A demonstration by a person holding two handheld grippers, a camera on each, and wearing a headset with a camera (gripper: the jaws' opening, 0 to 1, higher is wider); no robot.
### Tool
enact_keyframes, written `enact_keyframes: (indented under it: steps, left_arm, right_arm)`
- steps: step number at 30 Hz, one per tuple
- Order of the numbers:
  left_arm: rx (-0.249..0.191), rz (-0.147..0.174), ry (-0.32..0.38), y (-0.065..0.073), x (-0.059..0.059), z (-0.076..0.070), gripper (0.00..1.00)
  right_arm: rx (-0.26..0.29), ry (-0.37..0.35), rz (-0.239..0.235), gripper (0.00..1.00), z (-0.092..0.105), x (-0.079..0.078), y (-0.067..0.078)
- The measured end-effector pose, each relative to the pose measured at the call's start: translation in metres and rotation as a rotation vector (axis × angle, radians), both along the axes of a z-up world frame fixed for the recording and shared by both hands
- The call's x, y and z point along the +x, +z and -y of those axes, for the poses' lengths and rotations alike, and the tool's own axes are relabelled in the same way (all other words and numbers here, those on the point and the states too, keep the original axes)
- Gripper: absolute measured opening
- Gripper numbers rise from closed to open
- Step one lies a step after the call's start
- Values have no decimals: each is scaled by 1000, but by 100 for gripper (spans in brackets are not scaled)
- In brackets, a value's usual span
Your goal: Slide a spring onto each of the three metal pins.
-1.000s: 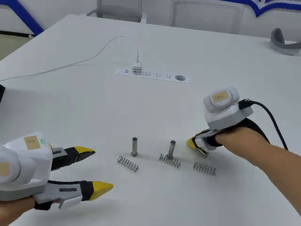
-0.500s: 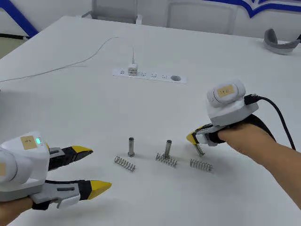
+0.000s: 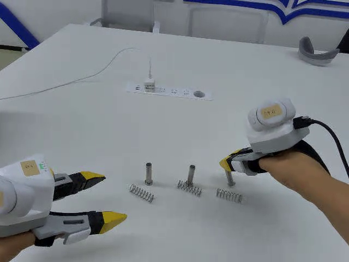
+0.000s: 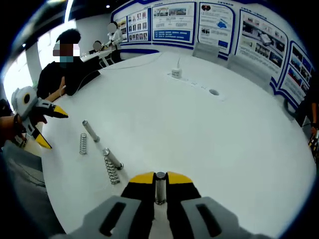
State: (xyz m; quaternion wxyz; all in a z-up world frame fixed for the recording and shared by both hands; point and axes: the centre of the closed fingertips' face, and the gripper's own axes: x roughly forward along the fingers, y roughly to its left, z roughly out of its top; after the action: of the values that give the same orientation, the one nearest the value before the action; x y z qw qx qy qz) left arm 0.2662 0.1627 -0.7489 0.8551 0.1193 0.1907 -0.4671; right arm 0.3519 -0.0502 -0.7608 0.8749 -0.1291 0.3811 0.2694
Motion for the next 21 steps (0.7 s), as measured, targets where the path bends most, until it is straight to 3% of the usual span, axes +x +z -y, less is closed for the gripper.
enact_keyframes:
  steps: [21]
  left_arm:
    - [3,4,-11,1,-2,3,55]
  right_arm:
    - [17,-27,46,9,11,-18,6]
